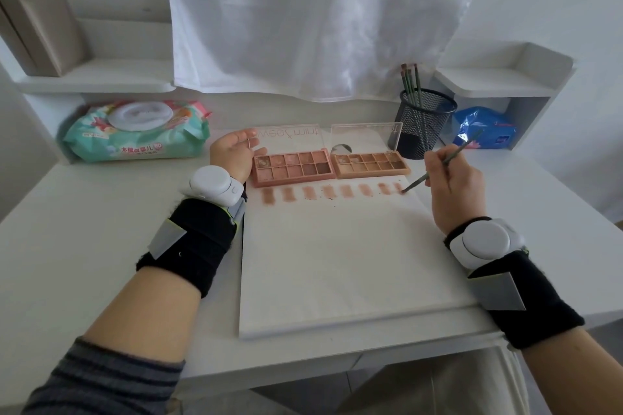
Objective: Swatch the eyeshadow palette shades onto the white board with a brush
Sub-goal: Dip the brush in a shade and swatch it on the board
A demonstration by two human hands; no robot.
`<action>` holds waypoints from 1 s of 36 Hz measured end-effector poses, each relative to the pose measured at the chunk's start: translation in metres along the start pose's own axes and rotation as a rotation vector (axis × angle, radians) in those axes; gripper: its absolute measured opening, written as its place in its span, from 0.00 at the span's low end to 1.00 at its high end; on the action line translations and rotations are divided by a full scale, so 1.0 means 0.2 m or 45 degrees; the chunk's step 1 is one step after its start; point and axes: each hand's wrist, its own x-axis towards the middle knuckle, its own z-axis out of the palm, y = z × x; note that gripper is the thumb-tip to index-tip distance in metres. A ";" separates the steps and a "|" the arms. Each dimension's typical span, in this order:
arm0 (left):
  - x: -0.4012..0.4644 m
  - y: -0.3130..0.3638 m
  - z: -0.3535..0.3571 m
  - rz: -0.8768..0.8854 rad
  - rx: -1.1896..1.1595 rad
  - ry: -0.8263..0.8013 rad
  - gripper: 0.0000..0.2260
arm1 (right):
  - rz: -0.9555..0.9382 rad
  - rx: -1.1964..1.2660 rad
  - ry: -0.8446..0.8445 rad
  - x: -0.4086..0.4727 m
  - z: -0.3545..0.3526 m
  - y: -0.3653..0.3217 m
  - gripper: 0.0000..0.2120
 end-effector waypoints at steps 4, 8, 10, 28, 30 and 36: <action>0.00 0.00 0.00 -0.020 -0.047 -0.012 0.16 | 0.006 0.004 -0.001 0.00 0.00 0.00 0.10; 0.00 0.00 -0.01 -0.065 -0.093 -0.027 0.17 | 0.005 0.009 0.007 0.00 0.00 0.01 0.11; 0.00 0.01 -0.01 -0.084 -0.106 -0.023 0.18 | 0.014 0.039 0.046 0.01 0.00 0.02 0.11; -0.02 0.09 -0.06 -0.295 -0.337 -0.253 0.15 | -0.088 0.376 -0.230 0.10 0.20 -0.35 0.08; -0.01 0.07 -0.07 -0.263 -0.327 -0.270 0.15 | -0.078 0.439 -0.266 0.10 0.28 -0.43 0.08; -0.03 0.08 -0.07 -0.180 -0.279 -0.242 0.20 | -0.019 0.560 -0.269 0.04 0.44 -0.54 0.09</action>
